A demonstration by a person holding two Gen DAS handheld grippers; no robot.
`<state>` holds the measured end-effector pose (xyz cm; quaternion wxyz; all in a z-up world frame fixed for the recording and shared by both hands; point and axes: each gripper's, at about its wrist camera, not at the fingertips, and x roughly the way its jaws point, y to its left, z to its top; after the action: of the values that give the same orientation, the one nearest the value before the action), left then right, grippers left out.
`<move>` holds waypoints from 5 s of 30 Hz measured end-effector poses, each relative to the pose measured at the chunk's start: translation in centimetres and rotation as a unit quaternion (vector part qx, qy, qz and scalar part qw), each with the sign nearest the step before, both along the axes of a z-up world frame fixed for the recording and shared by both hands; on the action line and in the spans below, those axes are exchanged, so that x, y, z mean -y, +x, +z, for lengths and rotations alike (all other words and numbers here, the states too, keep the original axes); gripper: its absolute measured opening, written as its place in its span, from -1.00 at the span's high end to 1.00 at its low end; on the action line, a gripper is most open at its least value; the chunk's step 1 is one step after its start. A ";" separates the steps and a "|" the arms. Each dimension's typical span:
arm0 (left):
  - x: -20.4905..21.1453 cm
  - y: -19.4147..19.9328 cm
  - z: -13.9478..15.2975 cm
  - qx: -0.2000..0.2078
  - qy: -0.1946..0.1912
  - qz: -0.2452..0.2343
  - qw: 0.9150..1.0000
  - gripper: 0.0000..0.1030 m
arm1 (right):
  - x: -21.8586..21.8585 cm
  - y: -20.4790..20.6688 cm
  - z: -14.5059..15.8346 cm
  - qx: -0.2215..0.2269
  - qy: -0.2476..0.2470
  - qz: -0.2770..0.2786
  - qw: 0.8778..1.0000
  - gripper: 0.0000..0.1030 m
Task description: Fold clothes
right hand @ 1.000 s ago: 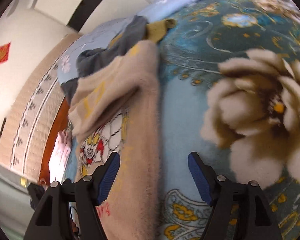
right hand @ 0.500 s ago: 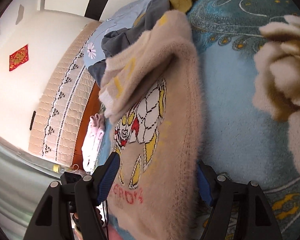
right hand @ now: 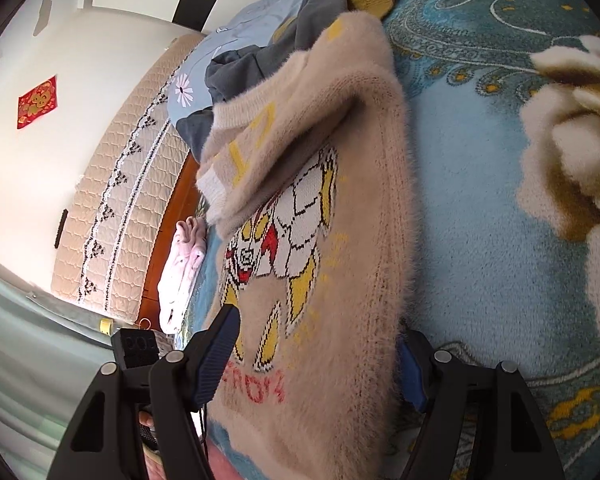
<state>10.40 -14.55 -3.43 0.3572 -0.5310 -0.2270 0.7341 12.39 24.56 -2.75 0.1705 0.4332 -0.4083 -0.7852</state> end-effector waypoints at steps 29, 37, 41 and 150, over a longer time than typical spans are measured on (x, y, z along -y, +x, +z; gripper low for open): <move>3.3 4.2 3.2 -0.060 -0.002 0.061 0.996 0.79 | 1.8 7.3 4.8 -0.037 -0.012 0.058 0.998 0.77; 4.8 8.3 8.4 -0.130 0.023 0.043 0.990 0.78 | 2.1 11.4 9.3 -0.101 -0.039 0.121 0.987 0.77; 4.4 6.2 8.4 -0.113 0.032 0.056 0.992 0.77 | 0.7 9.6 8.7 -0.097 -0.072 0.100 0.988 0.77; 0.7 -7.7 -1.5 -0.019 0.086 0.204 0.975 0.60 | -2.9 -4.2 4.5 -0.105 0.146 -0.048 0.983 -0.14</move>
<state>2.65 -15.20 -4.92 0.2480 -0.4267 -0.3860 0.7794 8.22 27.49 1.77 0.1097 0.3485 -0.2897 -0.8846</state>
